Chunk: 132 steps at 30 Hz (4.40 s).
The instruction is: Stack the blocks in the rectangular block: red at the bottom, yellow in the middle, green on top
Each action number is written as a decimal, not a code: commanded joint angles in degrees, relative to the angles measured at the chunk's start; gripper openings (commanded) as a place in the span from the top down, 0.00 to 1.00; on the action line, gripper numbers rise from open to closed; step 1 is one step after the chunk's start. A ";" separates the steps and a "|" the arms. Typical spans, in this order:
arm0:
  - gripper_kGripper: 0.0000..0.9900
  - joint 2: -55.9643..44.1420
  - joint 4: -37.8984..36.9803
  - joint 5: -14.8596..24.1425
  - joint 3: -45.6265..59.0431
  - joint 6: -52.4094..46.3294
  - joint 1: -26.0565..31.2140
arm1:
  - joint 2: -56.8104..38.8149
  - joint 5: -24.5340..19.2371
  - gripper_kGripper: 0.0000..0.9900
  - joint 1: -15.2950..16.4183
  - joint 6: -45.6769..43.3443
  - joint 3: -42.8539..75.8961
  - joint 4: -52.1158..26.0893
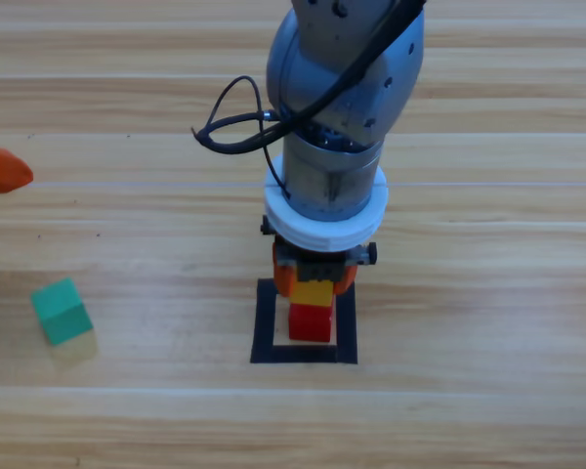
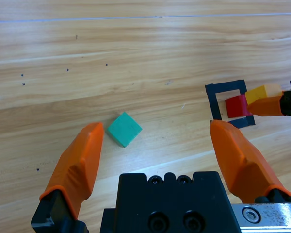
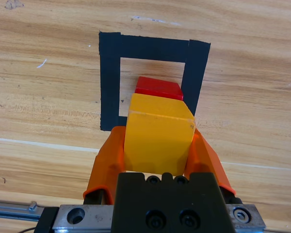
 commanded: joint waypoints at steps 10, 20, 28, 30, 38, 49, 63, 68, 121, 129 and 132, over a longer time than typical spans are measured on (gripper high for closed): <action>0.06 1.34 -1.75 -0.93 2.08 -0.41 1.08 | 6.28 -0.49 0.17 1.44 0.03 -1.68 0.63; 0.06 1.60 -2.36 -0.93 2.61 -0.41 1.08 | 4.26 -1.99 0.00 1.53 -0.41 -3.35 1.94; 0.08 2.13 -4.12 1.26 2.69 -5.42 1.35 | -7.26 -5.24 0.00 3.46 -2.87 -1.24 1.50; 0.09 3.62 -4.03 1.79 1.64 -10.60 2.23 | -10.86 -5.15 0.00 3.55 -4.63 0.34 0.71; 0.10 24.10 1.42 2.76 -6.71 -21.59 3.28 | -44.26 -1.90 0.00 0.65 -16.94 49.65 -38.66; 0.10 38.34 13.20 4.08 -19.02 -25.19 2.67 | -65.97 9.97 0.00 -10.43 -32.76 74.43 -47.36; 0.10 39.66 25.15 8.12 -24.20 -43.04 -4.80 | -66.32 11.90 0.00 -13.77 -35.83 78.91 -48.07; 0.10 41.77 25.59 7.24 -23.67 -45.94 -5.86 | -66.50 12.87 0.00 -14.38 -36.80 79.18 -47.98; 0.88 48.98 16.18 4.95 -23.32 -26.69 -2.78 | -66.93 8.91 0.00 -14.38 -39.79 81.99 -51.49; 1.00 47.04 29.37 5.31 -42.22 -8.06 -5.77 | -66.93 8.91 0.00 -14.38 -39.70 81.90 -51.49; 1.00 45.64 29.89 2.23 -44.06 -1.46 -7.00 | -66.76 8.83 0.00 -14.38 -39.70 81.90 -51.49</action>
